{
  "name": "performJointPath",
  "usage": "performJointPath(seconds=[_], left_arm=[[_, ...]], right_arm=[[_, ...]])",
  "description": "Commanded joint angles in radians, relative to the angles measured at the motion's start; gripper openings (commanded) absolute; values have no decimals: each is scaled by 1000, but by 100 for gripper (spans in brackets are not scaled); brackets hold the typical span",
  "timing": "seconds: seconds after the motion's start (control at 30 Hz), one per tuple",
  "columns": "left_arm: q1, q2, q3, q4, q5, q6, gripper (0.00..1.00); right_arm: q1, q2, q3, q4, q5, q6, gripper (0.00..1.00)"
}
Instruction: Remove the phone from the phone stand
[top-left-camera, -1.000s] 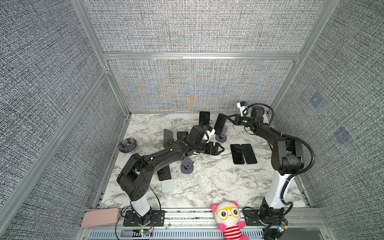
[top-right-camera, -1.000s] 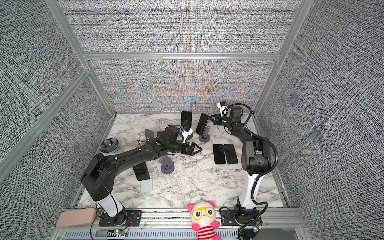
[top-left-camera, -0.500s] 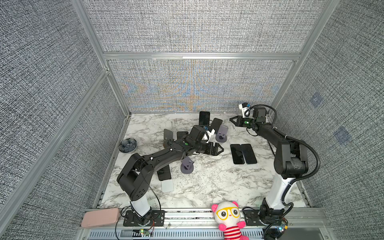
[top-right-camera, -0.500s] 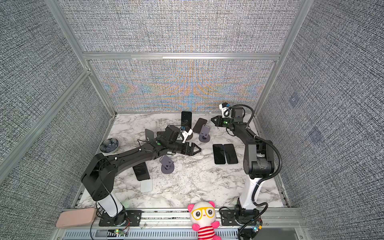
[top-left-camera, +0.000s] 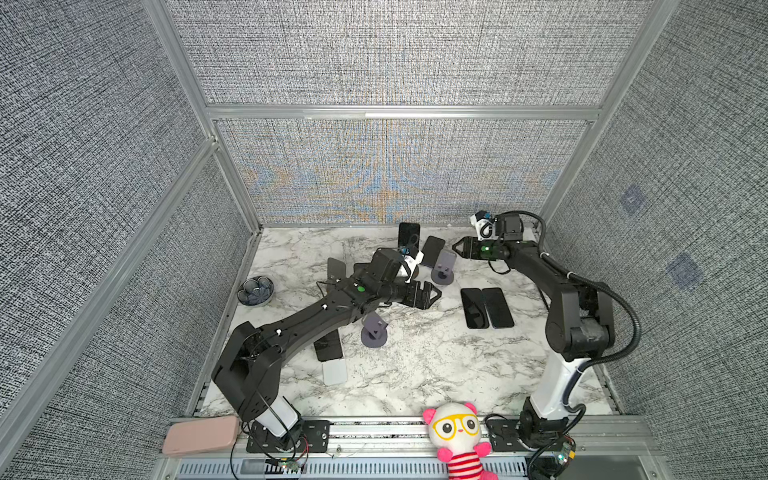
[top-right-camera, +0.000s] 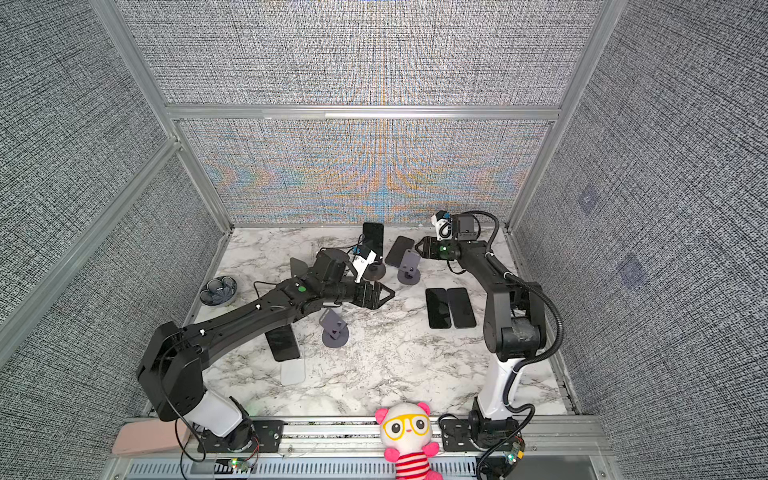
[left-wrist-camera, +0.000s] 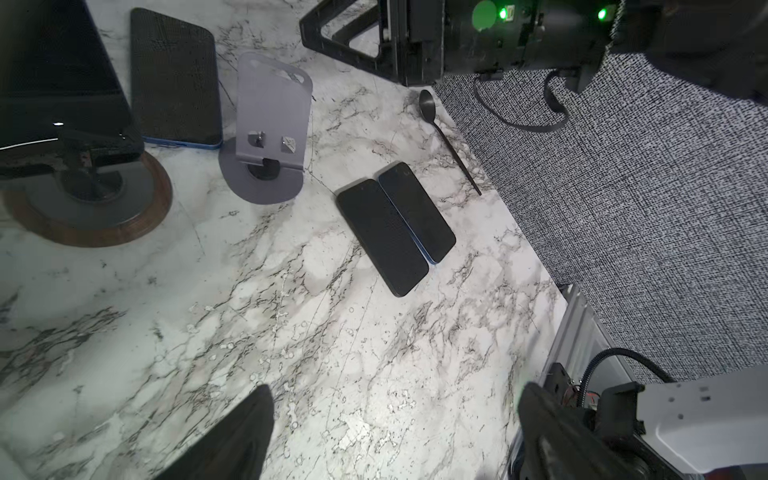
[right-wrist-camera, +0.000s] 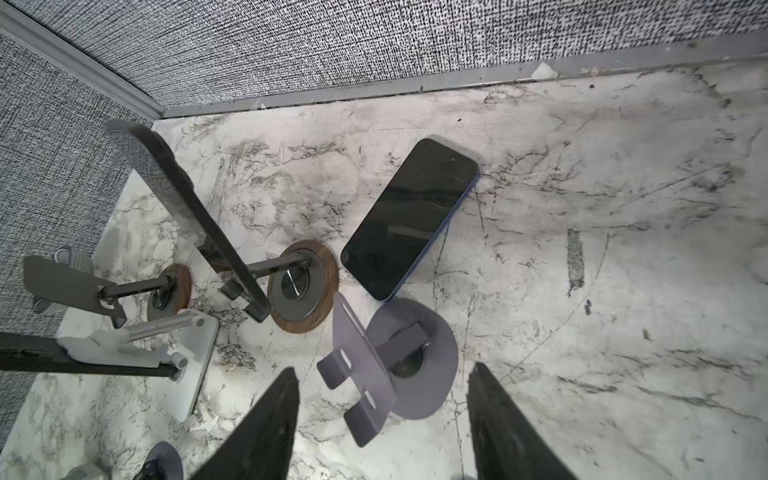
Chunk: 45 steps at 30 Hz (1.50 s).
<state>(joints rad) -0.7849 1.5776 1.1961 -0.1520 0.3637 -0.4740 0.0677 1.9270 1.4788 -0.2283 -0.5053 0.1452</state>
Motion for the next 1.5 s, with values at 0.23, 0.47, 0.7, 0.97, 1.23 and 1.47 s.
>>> performJointPath(seconds=[0.23, 0.47, 0.7, 0.97, 1.23, 1.47], left_arm=[[2, -14, -32, 13, -16, 15, 93], [2, 0, -25, 5, -14, 11, 93], [3, 12, -15, 4, -13, 9, 93], [3, 29, 5, -3, -6, 12, 93], [3, 41, 7, 18, 11, 1, 93], [3, 29, -5, 14, 6, 3, 93]], right_arm=[[-37, 123, 29, 38, -311, -52, 52], [-50, 160, 37, 96, -312, -28, 24], [-86, 117, 0, 117, -310, -46, 0], [-165, 59, -21, 120, -250, -55, 0], [-96, 55, -36, 112, -262, -49, 42], [-52, 136, 19, 96, -241, -23, 44]])
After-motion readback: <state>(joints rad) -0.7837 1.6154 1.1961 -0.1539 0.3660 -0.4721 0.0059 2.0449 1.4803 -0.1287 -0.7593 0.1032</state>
